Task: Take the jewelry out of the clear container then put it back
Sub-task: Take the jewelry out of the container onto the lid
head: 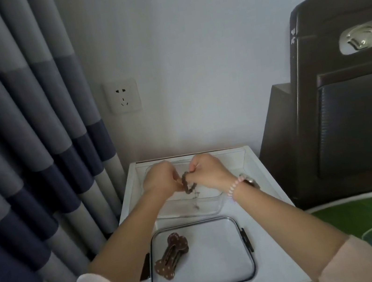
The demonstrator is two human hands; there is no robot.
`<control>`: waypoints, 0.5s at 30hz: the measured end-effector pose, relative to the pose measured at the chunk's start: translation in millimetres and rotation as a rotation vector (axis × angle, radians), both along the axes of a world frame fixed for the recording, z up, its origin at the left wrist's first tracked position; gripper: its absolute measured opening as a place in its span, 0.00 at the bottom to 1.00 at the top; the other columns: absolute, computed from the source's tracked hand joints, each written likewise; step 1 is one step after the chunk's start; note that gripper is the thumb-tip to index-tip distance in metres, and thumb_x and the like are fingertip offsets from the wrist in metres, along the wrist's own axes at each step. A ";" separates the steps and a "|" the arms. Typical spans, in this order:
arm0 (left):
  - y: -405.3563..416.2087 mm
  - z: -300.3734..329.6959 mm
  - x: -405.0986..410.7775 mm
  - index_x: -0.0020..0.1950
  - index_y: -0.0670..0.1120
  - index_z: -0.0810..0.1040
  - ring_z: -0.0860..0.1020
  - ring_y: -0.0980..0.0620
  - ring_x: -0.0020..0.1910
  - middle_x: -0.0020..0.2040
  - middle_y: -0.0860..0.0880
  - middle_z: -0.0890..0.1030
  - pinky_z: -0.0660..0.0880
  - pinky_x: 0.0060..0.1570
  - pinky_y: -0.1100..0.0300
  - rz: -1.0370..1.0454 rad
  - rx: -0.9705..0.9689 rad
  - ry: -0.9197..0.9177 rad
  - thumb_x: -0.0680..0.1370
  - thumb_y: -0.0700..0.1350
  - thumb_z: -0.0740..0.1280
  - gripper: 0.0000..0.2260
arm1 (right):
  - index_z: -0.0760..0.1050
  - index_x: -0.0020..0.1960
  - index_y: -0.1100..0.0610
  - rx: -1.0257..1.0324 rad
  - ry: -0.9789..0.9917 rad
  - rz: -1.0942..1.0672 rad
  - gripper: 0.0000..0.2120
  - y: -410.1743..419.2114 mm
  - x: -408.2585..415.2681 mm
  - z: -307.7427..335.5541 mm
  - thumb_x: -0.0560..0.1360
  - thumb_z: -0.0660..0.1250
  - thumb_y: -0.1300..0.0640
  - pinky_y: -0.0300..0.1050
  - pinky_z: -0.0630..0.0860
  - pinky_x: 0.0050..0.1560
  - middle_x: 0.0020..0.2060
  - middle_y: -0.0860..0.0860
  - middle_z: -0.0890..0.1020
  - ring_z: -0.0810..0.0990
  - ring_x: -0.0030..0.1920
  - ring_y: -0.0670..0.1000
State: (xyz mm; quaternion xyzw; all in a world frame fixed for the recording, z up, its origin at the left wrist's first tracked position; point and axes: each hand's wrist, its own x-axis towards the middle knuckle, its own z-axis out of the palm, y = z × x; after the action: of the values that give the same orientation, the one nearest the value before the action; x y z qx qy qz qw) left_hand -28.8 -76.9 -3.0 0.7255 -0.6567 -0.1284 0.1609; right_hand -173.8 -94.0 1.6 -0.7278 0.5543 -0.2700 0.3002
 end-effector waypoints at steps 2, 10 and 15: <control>16.5 15.7 1.1 0.39 0.46 0.83 0.82 0.47 0.42 0.40 0.48 0.85 0.76 0.40 0.57 0.008 -0.113 0.129 0.64 0.48 0.81 0.11 | 0.76 0.39 0.55 0.098 -0.276 0.009 0.08 17.8 -10.4 22.1 0.64 0.74 0.62 0.42 0.77 0.39 0.34 0.53 0.82 0.81 0.36 0.51; 106.8 7.2 -10.2 0.37 0.48 0.85 0.79 0.59 0.34 0.34 0.55 0.83 0.76 0.37 0.63 -0.230 0.091 0.336 0.62 0.49 0.83 0.10 | 0.79 0.43 0.59 0.152 -0.312 0.088 0.07 95.7 -59.7 39.3 0.69 0.76 0.59 0.47 0.83 0.35 0.38 0.55 0.85 0.87 0.36 0.57; 123.5 -19.4 -25.4 0.48 0.53 0.86 0.77 0.51 0.52 0.50 0.53 0.81 0.73 0.47 0.58 -0.210 0.141 -0.069 0.65 0.57 0.77 0.15 | 0.83 0.41 0.59 0.062 0.129 0.203 0.05 113.4 -56.2 -3.9 0.71 0.74 0.56 0.30 0.74 0.31 0.32 0.52 0.84 0.80 0.30 0.45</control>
State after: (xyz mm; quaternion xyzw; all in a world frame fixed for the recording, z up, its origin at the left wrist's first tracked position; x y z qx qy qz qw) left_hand -54.2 46.6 -22.4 0.6661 -0.7237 -0.1655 0.0723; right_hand -230.0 19.4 -2.3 -0.7865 0.5039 -0.1734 0.3120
